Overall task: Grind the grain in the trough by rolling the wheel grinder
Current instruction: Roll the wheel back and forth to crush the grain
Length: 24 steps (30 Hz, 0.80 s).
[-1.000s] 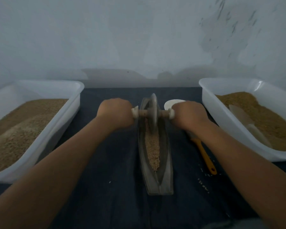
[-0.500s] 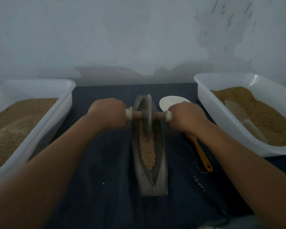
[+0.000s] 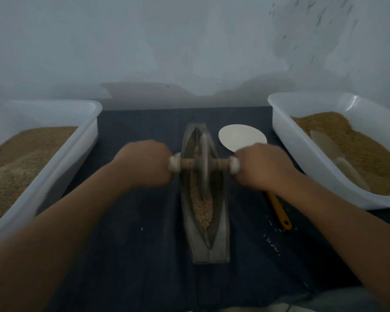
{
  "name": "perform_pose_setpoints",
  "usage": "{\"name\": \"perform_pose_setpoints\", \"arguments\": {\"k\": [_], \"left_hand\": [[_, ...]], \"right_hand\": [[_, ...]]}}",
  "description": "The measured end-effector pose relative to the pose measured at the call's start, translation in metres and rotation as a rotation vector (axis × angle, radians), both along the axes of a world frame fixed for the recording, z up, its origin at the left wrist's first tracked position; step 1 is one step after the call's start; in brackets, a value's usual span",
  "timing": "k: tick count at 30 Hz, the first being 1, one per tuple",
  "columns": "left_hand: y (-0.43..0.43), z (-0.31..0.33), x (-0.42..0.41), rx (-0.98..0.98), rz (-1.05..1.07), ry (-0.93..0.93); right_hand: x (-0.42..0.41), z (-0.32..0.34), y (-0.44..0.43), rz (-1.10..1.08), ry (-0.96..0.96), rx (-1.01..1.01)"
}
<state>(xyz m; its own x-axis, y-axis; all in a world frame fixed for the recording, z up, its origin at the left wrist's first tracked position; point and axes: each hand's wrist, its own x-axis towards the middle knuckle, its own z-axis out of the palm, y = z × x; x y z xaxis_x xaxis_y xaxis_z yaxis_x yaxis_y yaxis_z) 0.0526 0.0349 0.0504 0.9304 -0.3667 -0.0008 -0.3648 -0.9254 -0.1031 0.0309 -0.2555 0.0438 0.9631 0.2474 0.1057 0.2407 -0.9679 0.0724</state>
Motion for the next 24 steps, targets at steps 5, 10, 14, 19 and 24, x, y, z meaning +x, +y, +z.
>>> {"name": "perform_pose_setpoints", "arguments": {"k": [5, 10, 14, 19, 24], "left_hand": [[-0.010, 0.011, 0.037, -0.076, 0.133, 0.048], [0.009, -0.002, -0.024, -0.043, -0.031, 0.045], [0.011, -0.004, -0.038, 0.030, -0.126, -0.096], [-0.012, 0.015, 0.031, 0.020, 0.082, -0.104], [-0.006, 0.008, 0.015, -0.035, 0.083, -0.039]], "right_hand": [[0.043, 0.016, 0.027, -0.072, -0.135, -0.041], [-0.014, -0.002, -0.002, 0.031, -0.014, 0.015], [-0.033, -0.008, -0.015, 0.052, 0.147, 0.065], [0.039, 0.006, 0.017, -0.078, -0.091, 0.038], [0.030, 0.009, 0.017, -0.052, -0.051, 0.050]]}}
